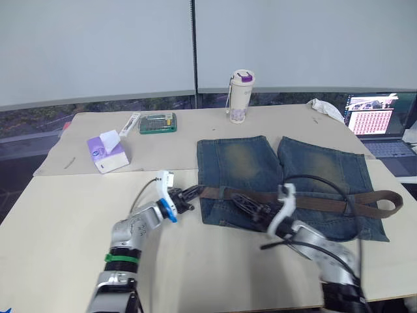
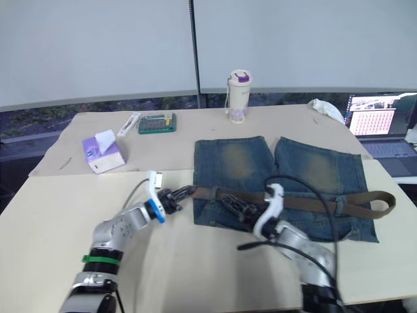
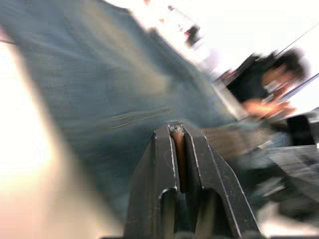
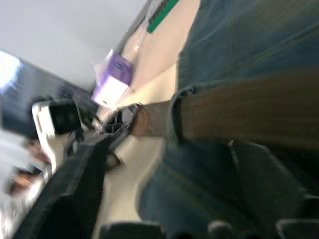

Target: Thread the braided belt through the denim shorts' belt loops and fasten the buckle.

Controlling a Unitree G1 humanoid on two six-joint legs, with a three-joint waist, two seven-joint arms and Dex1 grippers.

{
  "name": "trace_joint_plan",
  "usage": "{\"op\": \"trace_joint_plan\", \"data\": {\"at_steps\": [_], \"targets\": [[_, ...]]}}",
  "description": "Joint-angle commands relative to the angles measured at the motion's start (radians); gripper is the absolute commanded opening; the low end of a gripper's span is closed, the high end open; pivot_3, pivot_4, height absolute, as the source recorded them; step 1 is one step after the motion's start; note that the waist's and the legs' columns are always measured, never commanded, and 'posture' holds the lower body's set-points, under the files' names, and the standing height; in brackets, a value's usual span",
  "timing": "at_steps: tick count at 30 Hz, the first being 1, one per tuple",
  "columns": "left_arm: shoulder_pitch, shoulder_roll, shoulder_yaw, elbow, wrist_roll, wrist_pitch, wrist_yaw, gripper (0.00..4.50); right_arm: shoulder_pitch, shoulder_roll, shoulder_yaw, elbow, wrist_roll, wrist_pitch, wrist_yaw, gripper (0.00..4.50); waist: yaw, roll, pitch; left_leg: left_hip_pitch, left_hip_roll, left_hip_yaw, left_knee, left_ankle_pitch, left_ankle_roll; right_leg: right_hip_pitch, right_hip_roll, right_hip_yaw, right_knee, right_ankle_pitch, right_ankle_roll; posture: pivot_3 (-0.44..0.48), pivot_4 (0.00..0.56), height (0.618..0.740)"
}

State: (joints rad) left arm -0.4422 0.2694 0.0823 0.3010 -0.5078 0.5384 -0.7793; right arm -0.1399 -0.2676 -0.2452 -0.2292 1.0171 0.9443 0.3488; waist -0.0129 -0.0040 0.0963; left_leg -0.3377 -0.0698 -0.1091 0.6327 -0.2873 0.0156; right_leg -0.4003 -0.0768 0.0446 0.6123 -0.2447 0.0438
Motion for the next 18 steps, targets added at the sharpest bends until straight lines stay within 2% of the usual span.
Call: {"op": "trace_joint_plan", "data": {"at_steps": [1,5,8,9,13,18], "targets": [[-0.008,0.044,0.005,0.018,0.027,-0.068,-0.058,0.0,0.058,-0.092,-0.007,-0.176,0.042,-0.02,0.134,4.42,0.0,0.0,0.0,0.0,0.001,0.0,0.0,0.0,0.0,0.0,0.0,0.0,0.0,0.0,0.0,0.0,0.15,0.74],[-0.014,0.148,-0.007,0.052,0.116,-0.168,-0.078,0.0,0.181,-0.258,-0.024,-0.253,-0.157,-0.205,0.275,4.42,0.001,-0.001,0.001,0.0,0.001,0.0,0.0,0.0,0.0,0.001,0.0,-0.001,-0.001,0.0,0.0,0.0,0.15,0.74],[-0.032,0.228,0.0,0.109,0.198,-0.249,-0.028,0.0,0.272,-0.374,-0.087,-0.211,-0.306,-0.365,0.363,4.42,0.004,-0.003,0.002,0.001,0.0,0.001,0.0,0.0,0.0,0.002,0.0,-0.001,-0.001,-0.001,0.001,0.0,0.15,0.74],[-0.037,0.237,0.003,0.129,0.212,-0.263,-0.011,0.0,0.283,-0.386,-0.095,-0.199,-0.32,-0.388,0.374,4.42,0.007,-0.003,0.002,0.001,0.0,0.001,0.0,0.0,0.0,0.002,0.0,-0.001,-0.001,-0.001,0.001,0.0,0.15,0.74],[-0.084,0.345,-0.045,0.29,0.417,-0.37,0.172,0.0,0.301,-0.47,-0.205,-0.113,-0.333,-0.412,0.432,4.42,0.015,-0.004,0.003,0.004,0.0,0.0,0.001,0.0,0.0,0.007,0.0,-0.001,-0.002,-0.001,0.001,0.0,0.15,0.74],[-0.11,0.377,-0.047,0.396,0.485,-0.446,0.264,0.0,0.272,-0.552,-0.263,0.025,-0.389,-0.42,0.445,4.42,0.018,-0.004,0.003,0.004,0.001,0.001,-0.001,0.0,0.001,0.007,-0.001,-0.001,-0.002,-0.001,0.001,0.0,0.15,0.74]]}}
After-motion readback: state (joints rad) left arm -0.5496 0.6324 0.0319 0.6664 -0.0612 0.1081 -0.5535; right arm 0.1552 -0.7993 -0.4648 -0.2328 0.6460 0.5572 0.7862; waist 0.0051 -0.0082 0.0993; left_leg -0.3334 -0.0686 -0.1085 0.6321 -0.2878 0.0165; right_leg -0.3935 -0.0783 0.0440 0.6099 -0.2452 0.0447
